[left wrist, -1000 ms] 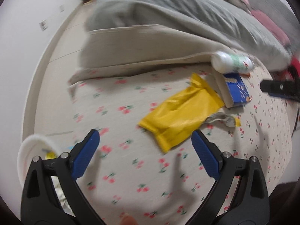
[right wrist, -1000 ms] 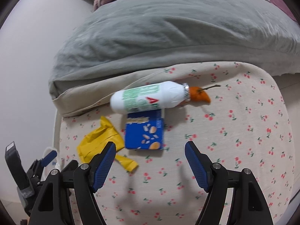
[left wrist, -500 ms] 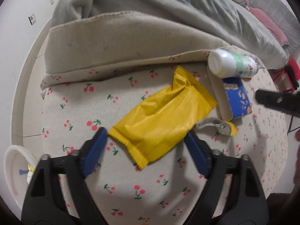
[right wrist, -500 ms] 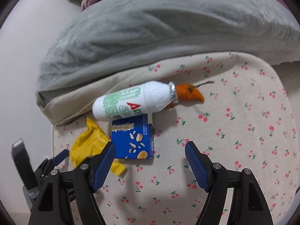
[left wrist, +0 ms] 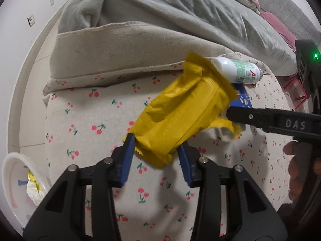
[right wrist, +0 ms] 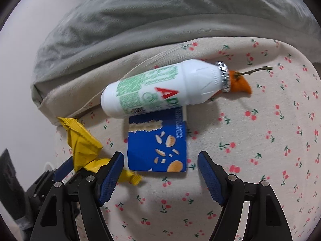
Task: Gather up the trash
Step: 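Grasp the yellow wrapper with the left tool while the right tool grasps the blue box, then carry the wrapper and blue box to the bin and release both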
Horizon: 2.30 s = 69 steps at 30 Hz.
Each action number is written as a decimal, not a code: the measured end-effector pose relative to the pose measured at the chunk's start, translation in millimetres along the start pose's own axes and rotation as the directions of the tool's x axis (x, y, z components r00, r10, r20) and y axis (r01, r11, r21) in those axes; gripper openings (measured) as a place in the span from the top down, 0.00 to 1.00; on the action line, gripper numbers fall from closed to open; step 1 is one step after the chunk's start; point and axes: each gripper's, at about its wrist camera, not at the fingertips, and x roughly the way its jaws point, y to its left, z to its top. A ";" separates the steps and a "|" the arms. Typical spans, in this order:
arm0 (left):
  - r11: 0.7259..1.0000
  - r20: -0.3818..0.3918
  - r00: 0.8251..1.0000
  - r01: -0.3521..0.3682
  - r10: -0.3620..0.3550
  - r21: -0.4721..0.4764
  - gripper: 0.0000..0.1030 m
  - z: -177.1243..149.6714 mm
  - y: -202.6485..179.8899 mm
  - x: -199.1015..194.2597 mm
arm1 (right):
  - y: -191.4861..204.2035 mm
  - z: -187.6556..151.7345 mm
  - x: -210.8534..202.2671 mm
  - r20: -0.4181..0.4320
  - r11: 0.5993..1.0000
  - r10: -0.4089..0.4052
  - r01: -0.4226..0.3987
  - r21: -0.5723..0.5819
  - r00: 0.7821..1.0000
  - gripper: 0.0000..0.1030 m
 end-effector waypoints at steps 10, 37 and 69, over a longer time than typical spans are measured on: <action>0.997 0.003 1.000 0.002 -0.001 -0.079 0.58 -25.7 32.5 -23.2 | 23.8 -6.6 -9.7 0.030 0.996 -0.006 0.008 -0.093 1.000 0.38; 0.956 0.039 0.996 -0.067 0.082 -0.285 0.58 -83.5 112.6 -75.3 | 88.0 -59.8 -88.5 0.089 0.954 0.186 -0.159 -0.252 0.978 0.40; 0.847 0.004 0.972 -0.201 0.233 -0.492 0.16 -159.0 219.7 -111.2 | 226.9 -116.8 -29.2 -0.061 0.871 0.230 -0.233 -0.433 0.971 0.40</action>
